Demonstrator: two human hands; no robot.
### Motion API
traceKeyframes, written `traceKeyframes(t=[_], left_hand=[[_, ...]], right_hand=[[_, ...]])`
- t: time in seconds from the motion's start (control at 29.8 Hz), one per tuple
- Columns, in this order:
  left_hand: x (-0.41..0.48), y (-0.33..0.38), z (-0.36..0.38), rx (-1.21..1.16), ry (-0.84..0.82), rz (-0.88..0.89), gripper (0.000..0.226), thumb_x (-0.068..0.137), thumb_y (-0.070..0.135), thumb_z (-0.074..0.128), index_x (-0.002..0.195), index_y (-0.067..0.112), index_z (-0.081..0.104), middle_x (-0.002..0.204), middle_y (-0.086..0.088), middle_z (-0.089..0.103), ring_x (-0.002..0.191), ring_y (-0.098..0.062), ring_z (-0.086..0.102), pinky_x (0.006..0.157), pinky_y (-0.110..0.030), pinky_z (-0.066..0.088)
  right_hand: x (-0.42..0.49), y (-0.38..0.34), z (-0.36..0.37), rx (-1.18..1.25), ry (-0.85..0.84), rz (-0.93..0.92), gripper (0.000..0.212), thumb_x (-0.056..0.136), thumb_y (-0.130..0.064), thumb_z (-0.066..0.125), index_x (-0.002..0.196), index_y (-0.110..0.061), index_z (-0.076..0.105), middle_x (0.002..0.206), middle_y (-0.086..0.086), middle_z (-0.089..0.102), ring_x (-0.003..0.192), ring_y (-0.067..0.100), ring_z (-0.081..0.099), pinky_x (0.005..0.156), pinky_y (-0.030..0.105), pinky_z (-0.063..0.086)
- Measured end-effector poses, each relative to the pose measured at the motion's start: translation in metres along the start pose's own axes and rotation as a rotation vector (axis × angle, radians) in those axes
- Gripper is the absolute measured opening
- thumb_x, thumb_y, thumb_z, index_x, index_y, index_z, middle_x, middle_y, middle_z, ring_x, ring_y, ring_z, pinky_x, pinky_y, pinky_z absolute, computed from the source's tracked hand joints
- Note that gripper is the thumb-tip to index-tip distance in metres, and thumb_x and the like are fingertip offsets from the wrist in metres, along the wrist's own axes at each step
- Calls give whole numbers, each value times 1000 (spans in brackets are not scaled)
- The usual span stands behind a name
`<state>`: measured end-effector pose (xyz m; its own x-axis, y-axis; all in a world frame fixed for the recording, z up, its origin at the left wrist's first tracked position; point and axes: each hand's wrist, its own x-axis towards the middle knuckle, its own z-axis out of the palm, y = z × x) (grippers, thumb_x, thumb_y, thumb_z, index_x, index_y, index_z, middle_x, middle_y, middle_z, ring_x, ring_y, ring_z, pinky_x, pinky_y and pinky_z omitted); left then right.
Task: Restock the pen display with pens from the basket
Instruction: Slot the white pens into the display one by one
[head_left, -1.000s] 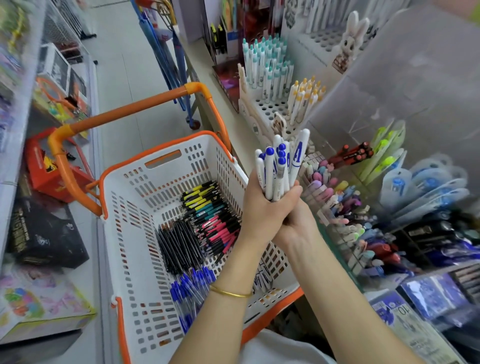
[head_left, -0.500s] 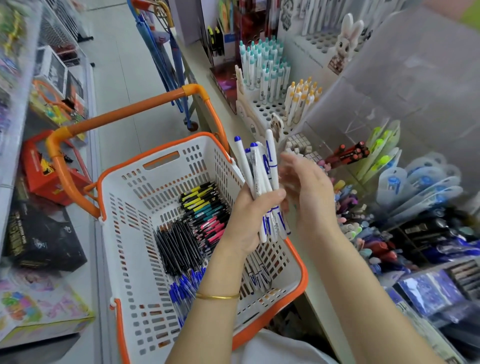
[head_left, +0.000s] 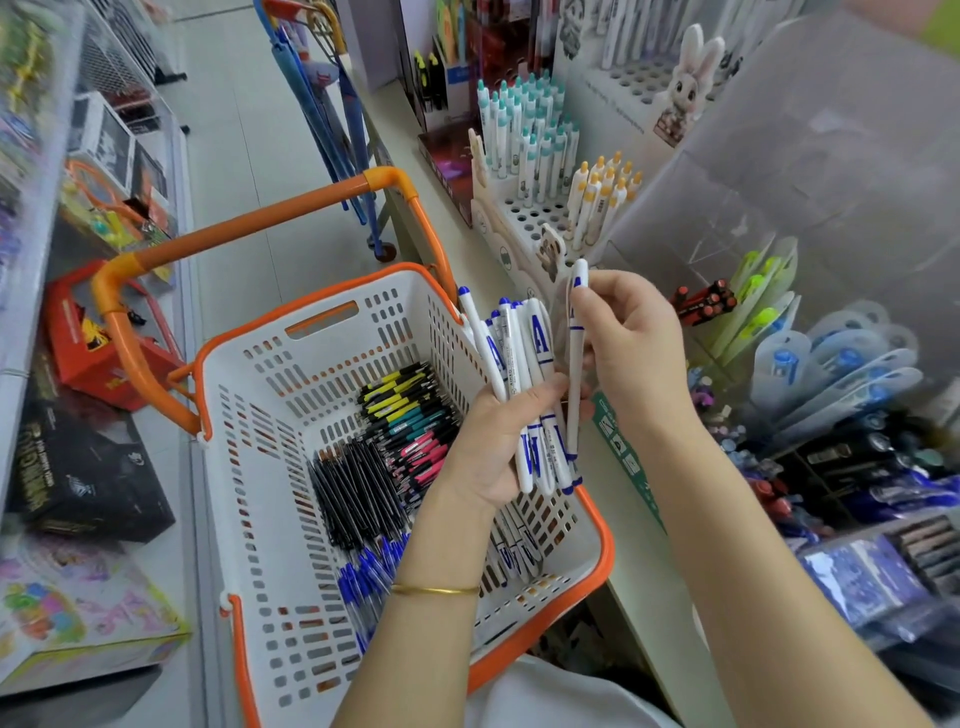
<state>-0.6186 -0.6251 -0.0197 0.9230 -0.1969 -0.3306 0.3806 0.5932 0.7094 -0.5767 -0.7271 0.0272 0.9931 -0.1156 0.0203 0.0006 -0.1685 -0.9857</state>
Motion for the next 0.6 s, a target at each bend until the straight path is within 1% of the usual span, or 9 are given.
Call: traceKeyframes(t=[0.1,0.2,0.27,0.37,0.44,0.5,0.54,0.6], left_hand=[[2,0,1,-27,60,-5,11,89,3,57,96,8,64,80,-9,72,72,-18,71,57,-26,55],[3,-1,0,-39,119,-19,10,90,0,57,92,6,64,83,-14,69,77,-23,70,56,-26,55],[3,-2,-2,-40,140,-29,9,90,-1,58,91,5,64,86,-17,67,78,-25,70,56,-27,55],[3,-3,-2,-37,126,-35,7,89,0,59,90,3,64,87,-17,69,77,-25,71,62,-31,59],[2,-2,-1,-37,110,-33,8,87,2,60,94,3,64,88,-17,69,79,-26,71,66,-33,60],[2,0,-1,-40,100,-36,9,89,1,59,94,4,66,87,-17,70,79,-26,71,65,-32,60],[1,0,-1,-44,96,-37,10,90,1,57,93,5,66,86,-15,72,79,-25,72,64,-31,59],[2,1,-2,-45,100,-38,12,92,0,55,96,5,65,85,-13,73,81,-24,72,65,-31,59]], right_hand=[[1,0,-1,-20,62,-31,10,95,-16,52,98,-16,61,85,-5,59,74,12,56,66,35,52],[2,0,-2,-49,134,-89,11,95,-15,51,93,-25,56,83,-13,54,73,0,53,71,35,54],[2,0,-2,-64,139,-110,14,95,-15,50,92,-28,54,82,-15,52,72,-4,52,71,32,53],[3,2,-3,-78,93,-101,11,96,-15,50,97,-24,56,82,-13,55,74,1,54,70,34,55],[3,5,-4,-77,70,-84,10,96,-16,51,100,-23,57,85,-9,57,74,5,56,63,32,55],[2,7,-4,-75,54,-70,12,96,-16,51,104,-23,57,87,-4,58,72,6,56,54,27,53],[2,7,-4,-81,48,-72,14,96,-16,51,106,-24,57,87,-3,58,73,8,56,53,27,53],[2,7,-4,-102,40,-87,21,96,-17,51,114,-27,56,85,-5,56,76,10,56,61,34,56]])
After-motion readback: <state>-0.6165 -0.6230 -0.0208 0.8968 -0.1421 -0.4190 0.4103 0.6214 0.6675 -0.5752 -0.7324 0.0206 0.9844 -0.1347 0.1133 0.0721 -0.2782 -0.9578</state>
